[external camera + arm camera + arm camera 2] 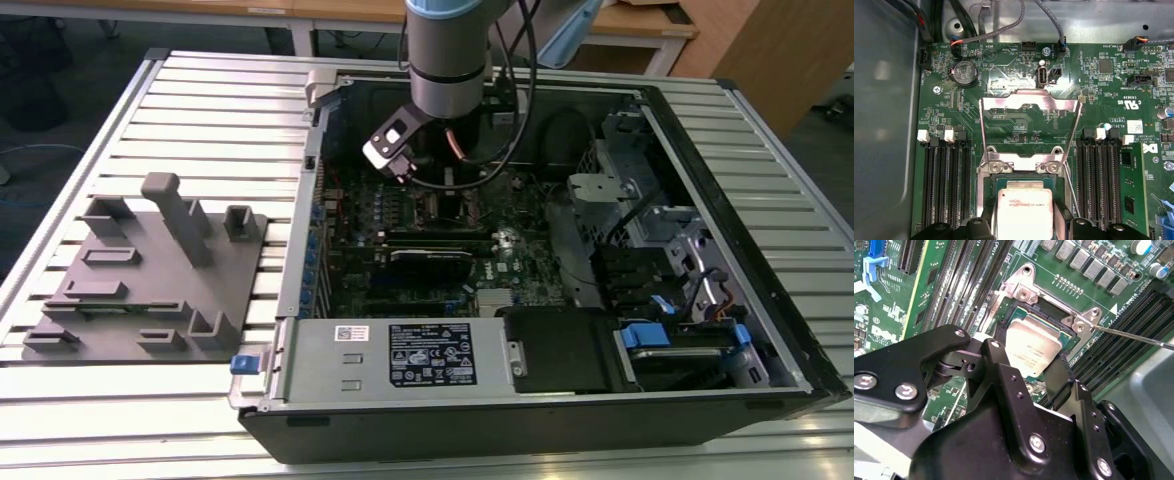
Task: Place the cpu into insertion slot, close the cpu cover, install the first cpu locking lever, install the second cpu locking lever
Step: 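Place the cpu into insertion slot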
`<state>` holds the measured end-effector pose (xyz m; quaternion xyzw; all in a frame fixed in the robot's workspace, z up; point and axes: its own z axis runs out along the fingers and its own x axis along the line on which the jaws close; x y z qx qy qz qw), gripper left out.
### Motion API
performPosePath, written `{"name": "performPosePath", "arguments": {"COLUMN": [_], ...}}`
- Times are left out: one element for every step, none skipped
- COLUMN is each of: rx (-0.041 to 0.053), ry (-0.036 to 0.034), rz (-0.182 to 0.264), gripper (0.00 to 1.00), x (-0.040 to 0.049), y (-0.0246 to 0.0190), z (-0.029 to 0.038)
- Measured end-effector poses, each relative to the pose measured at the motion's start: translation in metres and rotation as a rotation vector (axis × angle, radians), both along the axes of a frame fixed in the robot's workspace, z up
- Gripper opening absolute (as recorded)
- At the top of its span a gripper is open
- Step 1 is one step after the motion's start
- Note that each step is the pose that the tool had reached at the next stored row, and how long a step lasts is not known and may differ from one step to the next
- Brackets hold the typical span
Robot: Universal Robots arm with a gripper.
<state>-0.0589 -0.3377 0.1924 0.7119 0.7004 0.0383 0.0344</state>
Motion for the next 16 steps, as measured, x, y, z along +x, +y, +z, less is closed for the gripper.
{"name": "performPosePath", "arguments": {"rx": [-0.0002, -0.0003, -0.0004, -0.0004, -0.0004, -0.0003, -0.0003, -0.0003, -0.0002, -0.0003, -0.0003, -0.0003, -0.0004, -0.0003, -0.0003, -0.0003], "ry": [0.0001, 0.0002, 0.0002, 0.0002, 0.0002, 0.0002, 0.0001, 0.0001, 0.0002, 0.0003, 0.0002, 0.0002, 0.0002, 0.0002, 0.0002, 0.0001], "rz": [0.000, 0.000, 0.000, 0.000, 0.000, 0.000, 0.000, 0.000, 0.000, 0.000, 0.000, 0.000, 0.000, 0.000, 0.000, 0.000], "gripper": [0.54, 0.54, 0.54, 0.54, 0.54, 0.54, 0.54, 0.54, 0.54, 0.54, 0.54, 0.54, 0.54, 0.54, 0.54, 0.54], "x": [-0.0001, -0.0001, -0.0001, -0.0001, -0.0001, 0.0000, 0.0000, -0.0001, -0.0001, -0.0001, -0.0001, -0.0001, -0.0001, 0.0000, -0.0001, 0.0000], "y": [-0.0001, -0.0001, -0.0001, -0.0001, -0.0001, -0.0001, -0.0001, -0.0001, -0.0001, -0.0001, -0.0001, -0.0001, -0.0001, -0.0001, -0.0001, -0.0001], "z": [-0.0002, -0.0003, -0.0002, -0.0003, -0.0003, -0.0003, -0.0003, -0.0005, -0.0008, -0.0008, -0.0009, -0.0009, -0.0009, -0.0009, -0.0009, -0.0009]}}
